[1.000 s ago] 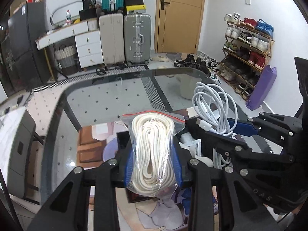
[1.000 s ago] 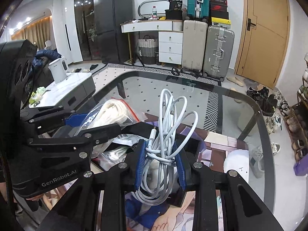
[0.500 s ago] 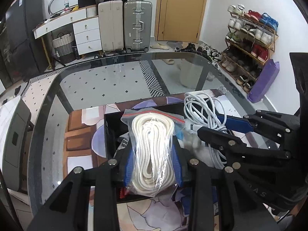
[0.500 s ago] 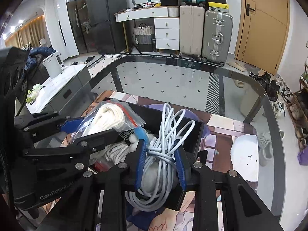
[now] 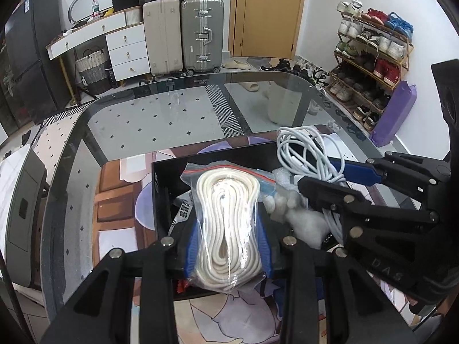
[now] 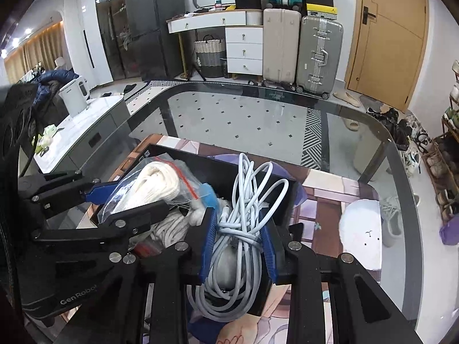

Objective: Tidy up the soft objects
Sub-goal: 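Carry rope bag with left tool while right tool carries cable into box, then open both tools to release rope bag and cable inside black box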

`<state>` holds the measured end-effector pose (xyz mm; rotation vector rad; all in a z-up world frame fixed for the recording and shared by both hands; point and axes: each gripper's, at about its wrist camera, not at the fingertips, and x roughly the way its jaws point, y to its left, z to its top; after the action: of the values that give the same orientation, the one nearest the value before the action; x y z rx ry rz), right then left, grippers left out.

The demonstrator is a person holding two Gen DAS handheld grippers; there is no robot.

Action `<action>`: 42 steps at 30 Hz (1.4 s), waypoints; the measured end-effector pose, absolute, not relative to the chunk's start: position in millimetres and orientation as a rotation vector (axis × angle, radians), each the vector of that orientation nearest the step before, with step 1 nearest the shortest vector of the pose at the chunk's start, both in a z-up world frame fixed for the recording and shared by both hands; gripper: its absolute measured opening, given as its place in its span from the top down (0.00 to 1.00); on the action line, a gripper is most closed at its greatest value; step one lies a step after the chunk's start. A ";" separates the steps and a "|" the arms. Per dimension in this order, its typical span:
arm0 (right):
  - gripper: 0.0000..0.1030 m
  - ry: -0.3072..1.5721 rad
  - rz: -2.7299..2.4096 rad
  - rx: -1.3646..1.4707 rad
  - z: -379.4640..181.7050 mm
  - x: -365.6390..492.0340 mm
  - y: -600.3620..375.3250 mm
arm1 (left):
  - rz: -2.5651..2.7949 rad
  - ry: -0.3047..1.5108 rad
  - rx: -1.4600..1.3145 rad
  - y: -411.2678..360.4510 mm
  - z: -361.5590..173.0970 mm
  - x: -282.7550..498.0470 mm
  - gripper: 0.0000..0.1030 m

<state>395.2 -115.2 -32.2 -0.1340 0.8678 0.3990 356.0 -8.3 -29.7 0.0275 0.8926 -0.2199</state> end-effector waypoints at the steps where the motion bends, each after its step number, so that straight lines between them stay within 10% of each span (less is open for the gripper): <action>1: 0.71 0.870 0.401 -0.127 -32.2 396.0 -116.1 | -0.220 0.895 0.023 -8.3 -29.5 356.7 0.67; 24: 0.70 0.845 0.446 -0.271 -36.9 396.9 -101.8 | -0.193 0.902 0.030 -5.5 -34.0 353.7 0.63; 28: 0.42 0.884 0.380 -0.213 -34.8 399.0 -114.8 | -0.195 0.904 0.023 -4.0 -33.7 354.1 0.63; 32: 0.42 0.876 0.336 -0.224 -30.3 400.5 -125.1 | -0.195 0.904 0.025 -3.9 -33.4 354.8 0.63; 42: 0.97 0.777 0.459 -0.310 -18.7 386.5 -97.8 | -0.197 0.901 0.028 -6.3 -32.5 353.6 0.63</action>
<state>386.5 -97.8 -18.7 -0.3100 0.7766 0.4589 353.6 -6.3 -32.5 0.0278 0.9009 -0.1974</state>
